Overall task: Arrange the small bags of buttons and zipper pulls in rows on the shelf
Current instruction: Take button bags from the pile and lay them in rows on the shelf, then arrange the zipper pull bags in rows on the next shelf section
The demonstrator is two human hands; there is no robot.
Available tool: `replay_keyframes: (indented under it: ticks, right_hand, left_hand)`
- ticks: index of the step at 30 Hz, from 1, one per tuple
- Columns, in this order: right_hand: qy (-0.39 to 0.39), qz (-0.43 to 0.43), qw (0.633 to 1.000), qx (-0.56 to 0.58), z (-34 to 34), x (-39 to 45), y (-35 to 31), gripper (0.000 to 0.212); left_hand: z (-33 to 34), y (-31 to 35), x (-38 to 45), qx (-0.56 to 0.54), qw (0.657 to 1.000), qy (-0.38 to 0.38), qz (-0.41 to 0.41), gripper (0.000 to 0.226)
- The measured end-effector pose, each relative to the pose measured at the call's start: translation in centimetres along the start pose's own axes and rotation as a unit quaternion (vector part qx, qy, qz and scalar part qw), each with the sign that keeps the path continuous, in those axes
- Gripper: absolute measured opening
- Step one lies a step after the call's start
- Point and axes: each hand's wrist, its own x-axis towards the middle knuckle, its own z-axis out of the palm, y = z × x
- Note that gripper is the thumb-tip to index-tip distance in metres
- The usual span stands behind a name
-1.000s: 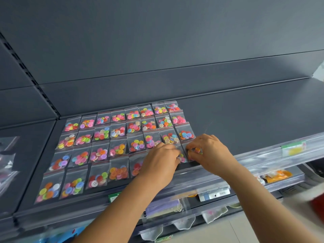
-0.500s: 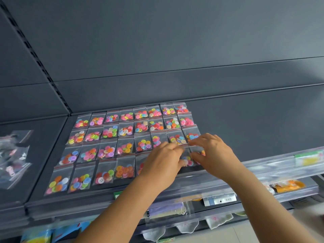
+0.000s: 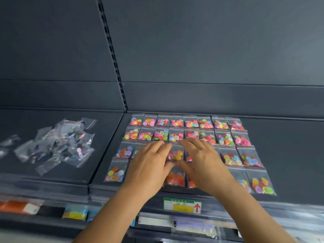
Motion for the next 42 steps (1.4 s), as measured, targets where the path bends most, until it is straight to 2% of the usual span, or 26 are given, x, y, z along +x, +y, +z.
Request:
replay_keyframes:
  ticks: [10, 18, 25, 30, 33, 38, 42]
  right_hand:
    - [-0.032, -0.061, 0.998, 0.013, 5.0, 7.3, -11.1, 0.054]
    - [-0.047, -0.055, 0.997, 0.02, 8.9, 11.8, -18.8, 0.054]
    - [-0.051, -0.003, 0.998, 0.042, 11.3, 14.4, -22.3, 0.059]
    - [-0.092, 0.049, 0.991, 0.084, 12.2, 15.9, -22.6, 0.062]
    - [-0.08, 0.057, 0.988, 0.123, 12.5, 16.2, -22.7, 0.052]
    - [-0.093, 0.099, 0.977, 0.165, 12.1, 16.5, -22.1, 0.013]
    - [-0.095, 0.123, 0.953, 0.26, 11.6, 16.7, -22.2, 0.007]
  left_hand:
    - [-4.2, -14.0, -3.2, 0.022, 0.996, 0.008, -0.081, 0.056]
    - [-5.8, -24.1, -5.1, 0.012, 0.995, 0.003, -0.1, 0.054]
    - [-5.3, -27.9, -5.4, -0.013, 0.996, -0.01, -0.085, 0.053]
    - [-4.3, -27.9, -4.3, -0.005, 0.998, -0.001, -0.066, 0.055]
    - [-3.8, -27.8, -3.7, -0.001, 0.998, 0.004, -0.063, 0.056]
    - [-3.6, -28.3, -3.0, -0.032, 0.997, -0.018, -0.066, 0.054]
    - [-3.5, -28.3, -2.5, -0.048, 0.996, -0.011, -0.074, 0.036]
